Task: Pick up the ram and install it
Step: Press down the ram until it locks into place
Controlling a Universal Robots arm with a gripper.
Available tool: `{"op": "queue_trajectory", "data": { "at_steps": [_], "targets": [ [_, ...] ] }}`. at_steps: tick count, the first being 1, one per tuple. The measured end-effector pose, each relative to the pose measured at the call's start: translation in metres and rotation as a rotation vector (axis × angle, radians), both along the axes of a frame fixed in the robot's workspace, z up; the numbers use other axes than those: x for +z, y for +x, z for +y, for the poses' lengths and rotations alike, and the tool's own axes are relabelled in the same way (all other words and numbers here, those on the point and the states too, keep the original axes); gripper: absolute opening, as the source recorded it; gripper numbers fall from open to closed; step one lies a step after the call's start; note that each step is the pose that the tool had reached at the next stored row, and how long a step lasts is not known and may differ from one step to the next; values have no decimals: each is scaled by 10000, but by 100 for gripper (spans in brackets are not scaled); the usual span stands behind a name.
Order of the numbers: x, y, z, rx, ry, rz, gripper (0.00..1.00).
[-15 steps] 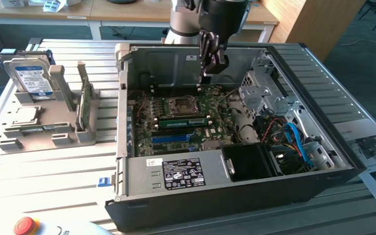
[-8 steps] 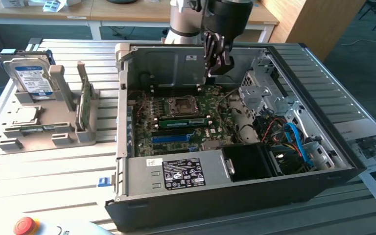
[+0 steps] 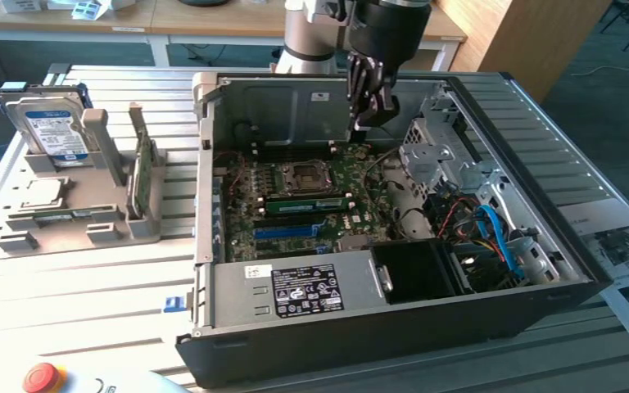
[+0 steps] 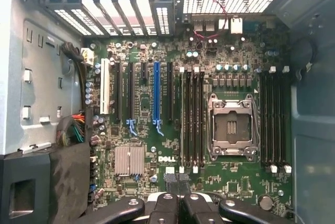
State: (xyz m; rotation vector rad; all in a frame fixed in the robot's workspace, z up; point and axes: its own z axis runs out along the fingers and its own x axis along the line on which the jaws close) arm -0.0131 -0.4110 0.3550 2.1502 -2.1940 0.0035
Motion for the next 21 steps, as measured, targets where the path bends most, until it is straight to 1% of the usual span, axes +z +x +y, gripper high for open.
{"op": "queue_trajectory", "data": {
  "at_steps": [7, 14, 18, 19, 20, 21],
  "targets": [
    [-10, 1, -1, 0, 2, 0, 10],
    [-92, 1, 0, 0, 1, -12, 10],
    [-94, 2, 0, 0, 5, -88, 10],
    [-94, 1, 0, -2, 12, -117, 10],
    [-94, 1, -1, -2, 26, -154, 10],
    [-95, 1, -1, -1, 53, -194, 10]
  ]
}}
